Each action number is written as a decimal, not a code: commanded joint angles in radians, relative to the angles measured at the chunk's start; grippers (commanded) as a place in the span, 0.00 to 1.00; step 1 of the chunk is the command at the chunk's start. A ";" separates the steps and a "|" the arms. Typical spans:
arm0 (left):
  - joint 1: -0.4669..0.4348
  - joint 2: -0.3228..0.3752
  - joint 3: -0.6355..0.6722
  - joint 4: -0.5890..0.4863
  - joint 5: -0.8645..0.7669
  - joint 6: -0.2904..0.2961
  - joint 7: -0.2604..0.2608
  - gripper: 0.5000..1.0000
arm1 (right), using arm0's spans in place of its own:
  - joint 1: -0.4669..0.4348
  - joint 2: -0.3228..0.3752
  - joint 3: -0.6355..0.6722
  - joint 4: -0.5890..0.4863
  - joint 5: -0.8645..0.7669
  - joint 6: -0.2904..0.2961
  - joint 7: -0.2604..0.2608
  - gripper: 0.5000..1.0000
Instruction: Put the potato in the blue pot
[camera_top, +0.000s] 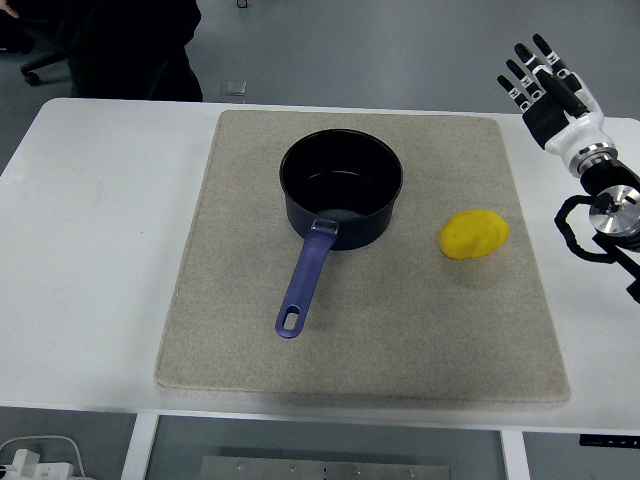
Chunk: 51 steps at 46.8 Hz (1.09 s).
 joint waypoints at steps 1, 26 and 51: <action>0.000 0.000 0.000 -0.003 0.000 0.000 -0.002 0.99 | 0.000 -0.001 0.001 0.000 0.000 0.000 0.000 0.89; 0.009 0.000 -0.032 0.003 0.000 0.002 -0.006 0.99 | 0.003 -0.010 -0.002 0.000 -0.004 0.003 -0.001 0.89; 0.009 0.000 -0.032 0.003 0.000 0.002 -0.005 0.99 | 0.028 -0.042 -0.013 0.022 -0.009 0.022 -0.012 0.89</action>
